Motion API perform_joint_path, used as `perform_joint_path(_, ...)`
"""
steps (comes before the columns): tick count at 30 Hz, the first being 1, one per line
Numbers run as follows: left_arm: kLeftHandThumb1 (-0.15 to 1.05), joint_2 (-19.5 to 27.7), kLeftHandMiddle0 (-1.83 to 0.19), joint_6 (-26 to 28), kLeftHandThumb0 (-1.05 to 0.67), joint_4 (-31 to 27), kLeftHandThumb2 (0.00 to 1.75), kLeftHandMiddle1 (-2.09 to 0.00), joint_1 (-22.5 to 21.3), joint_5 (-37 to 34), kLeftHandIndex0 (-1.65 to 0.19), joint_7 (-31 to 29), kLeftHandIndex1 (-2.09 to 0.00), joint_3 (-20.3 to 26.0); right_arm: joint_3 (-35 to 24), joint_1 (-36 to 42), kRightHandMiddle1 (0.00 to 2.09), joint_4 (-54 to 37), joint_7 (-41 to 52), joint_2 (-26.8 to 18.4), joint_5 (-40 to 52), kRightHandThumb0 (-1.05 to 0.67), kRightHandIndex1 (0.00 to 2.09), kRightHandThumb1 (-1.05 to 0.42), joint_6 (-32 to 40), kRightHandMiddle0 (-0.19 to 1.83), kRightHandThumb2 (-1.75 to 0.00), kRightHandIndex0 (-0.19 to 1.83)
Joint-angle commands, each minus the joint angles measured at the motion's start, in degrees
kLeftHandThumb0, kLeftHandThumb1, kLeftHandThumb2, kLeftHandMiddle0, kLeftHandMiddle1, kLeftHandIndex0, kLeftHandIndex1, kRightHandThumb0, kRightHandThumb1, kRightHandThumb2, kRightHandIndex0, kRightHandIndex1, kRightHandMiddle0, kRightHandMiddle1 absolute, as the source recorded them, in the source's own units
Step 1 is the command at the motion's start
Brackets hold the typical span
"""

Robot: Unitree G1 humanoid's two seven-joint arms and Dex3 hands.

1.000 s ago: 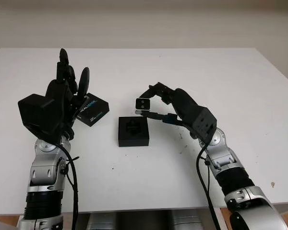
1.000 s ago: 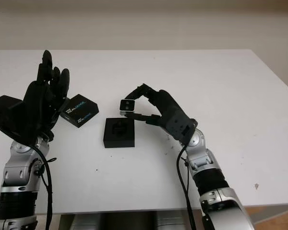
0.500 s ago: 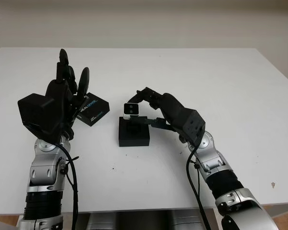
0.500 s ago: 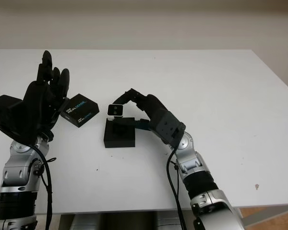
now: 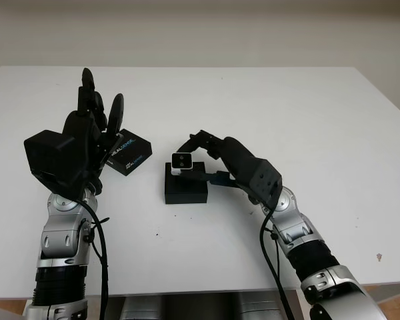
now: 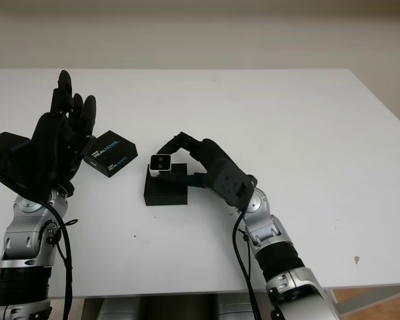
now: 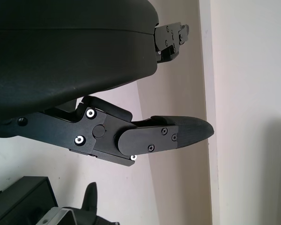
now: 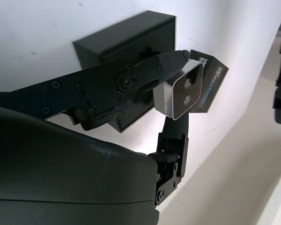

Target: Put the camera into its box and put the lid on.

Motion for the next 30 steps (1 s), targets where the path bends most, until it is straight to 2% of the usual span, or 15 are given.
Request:
perform_joint_path(1,1.05,0.33,0.19,-0.71,-0.64,-0.38,0.48,0.00,-0.26,-0.01,0.19,-0.05,0.00,0.03,-0.16,0.12,1.47,-0.18,-0.18,-0.23,-0.04,-0.49,0.05,-1.05,-0.43,0.38,-0.10,0.18)
perform_joint_path(30,1.05,0.50,0.19,-0.29,-0.61,-0.89,0.51,0.00,0.23,0.05,0.19,-0.61,0.00,-0.11,0.86,0.60,1.50,3.46,-3.41,1.21,-1.96,-0.47,0.06,-1.05,-0.73,0.33,-0.09,0.19)
